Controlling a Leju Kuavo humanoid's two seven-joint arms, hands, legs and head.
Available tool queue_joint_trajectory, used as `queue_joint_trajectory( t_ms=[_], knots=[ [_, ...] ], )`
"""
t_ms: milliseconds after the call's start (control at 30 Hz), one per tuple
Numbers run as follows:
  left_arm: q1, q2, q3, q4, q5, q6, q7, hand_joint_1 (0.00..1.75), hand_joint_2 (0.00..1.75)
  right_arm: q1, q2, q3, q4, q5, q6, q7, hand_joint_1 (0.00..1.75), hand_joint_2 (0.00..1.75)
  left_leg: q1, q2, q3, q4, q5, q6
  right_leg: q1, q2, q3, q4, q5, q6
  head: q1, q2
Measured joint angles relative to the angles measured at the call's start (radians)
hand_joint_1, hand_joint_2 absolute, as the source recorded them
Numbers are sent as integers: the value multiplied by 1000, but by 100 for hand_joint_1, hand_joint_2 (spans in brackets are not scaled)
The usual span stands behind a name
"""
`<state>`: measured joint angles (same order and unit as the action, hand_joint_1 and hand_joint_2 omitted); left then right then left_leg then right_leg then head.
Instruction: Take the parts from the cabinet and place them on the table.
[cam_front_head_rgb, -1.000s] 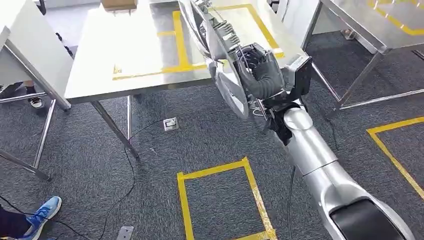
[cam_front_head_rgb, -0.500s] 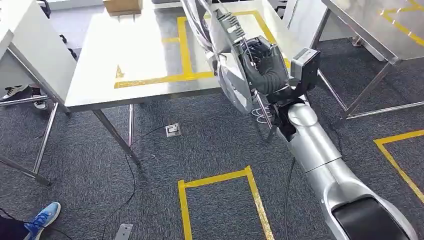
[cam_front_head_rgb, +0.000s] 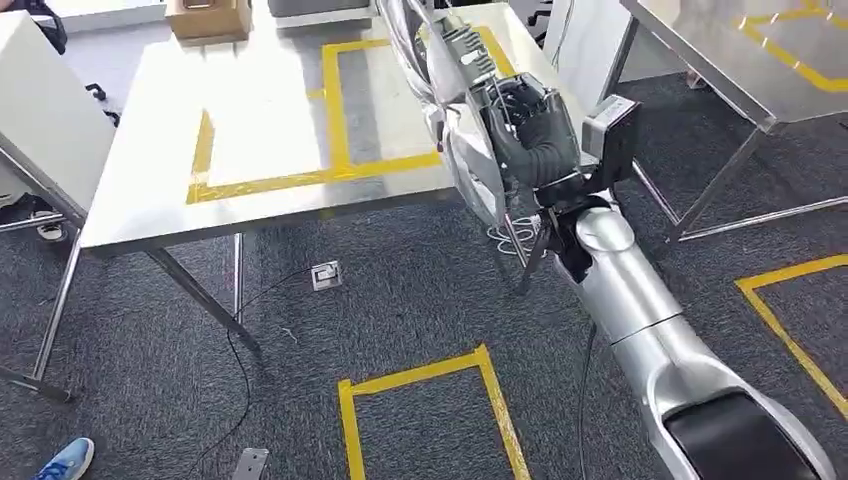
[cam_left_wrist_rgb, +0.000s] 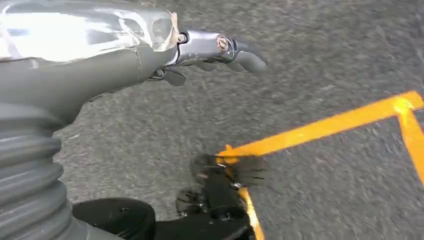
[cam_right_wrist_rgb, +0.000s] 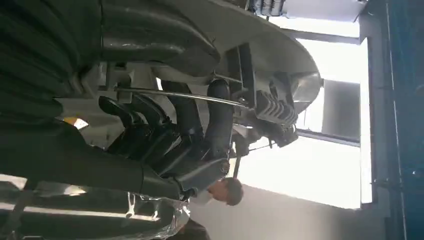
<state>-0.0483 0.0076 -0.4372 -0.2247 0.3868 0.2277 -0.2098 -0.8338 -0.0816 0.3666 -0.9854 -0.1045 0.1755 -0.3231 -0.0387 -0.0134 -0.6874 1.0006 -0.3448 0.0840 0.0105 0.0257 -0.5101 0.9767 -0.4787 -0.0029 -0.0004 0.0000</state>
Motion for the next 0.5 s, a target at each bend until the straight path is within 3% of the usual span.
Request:
queue_joint_trajectory(
  t_ms=[33, 133, 300, 367, 400, 433, 500],
  knots=[
    [0, 2, 0, 0, -4, 0, 0, 0, 175, -4, 0, 0, -2, 0, 0, -1, 175, 175, -3, -13, 7, -10, -7, 6, 2, 4, 2, -5, -8, 3, -3, 0],
    [-2, -1, 0, -2, -8, -1, 5, 0, 175, -13, -1, -2, -15, 5, 0, 2, 175, 175, 5, -9, 44, -28, -8, 12, 12, 5, 14, 8, -15, 13, -5, 0],
    [-2, -2, 0, -3, -8, -1, 5, 0, 175, -12, -1, -2, -15, 5, 0, 3, 175, 175, 8, -9, 48, -31, -6, 13, 10, 4, 8, 12, -20, 11, -5, 0],
    [-5, -2, 0, -3, -10, -2, 5, 0, 175, -16, -3, -4, -18, 4, 0, 2, 175, 175, 8, -7, 59, -32, -11, 17, 9, -4, -13, 68, -30, 13, 0, 0],
    [-10, -8, -1, -3, -10, -8, 6, 0, 175, -20, -6, -8, -18, 5, 0, 1, 175, 175, 9, -8, 78, -31, -39, 17, -10, -11, -221, 340, -113, 20, -2, 0],
    [-10, -9, -3, -3, -16, -9, 7, 0, 175, -18, -11, -8, -18, 5, -3, 2, 175, 175, 11, -14, 103, -30, -60, 9, -19, -15, -204, 217, -46, 53, -1, 0],
    [-10, -10, -6, -3, -19, -10, 10, 0, 175, -18, -15, -10, -18, 5, -4, 2, 175, 175, 12, -14, 119, -25, -82, -2, -23, -21, -153, 34, 81, 86, -1, 0]
  ],
)
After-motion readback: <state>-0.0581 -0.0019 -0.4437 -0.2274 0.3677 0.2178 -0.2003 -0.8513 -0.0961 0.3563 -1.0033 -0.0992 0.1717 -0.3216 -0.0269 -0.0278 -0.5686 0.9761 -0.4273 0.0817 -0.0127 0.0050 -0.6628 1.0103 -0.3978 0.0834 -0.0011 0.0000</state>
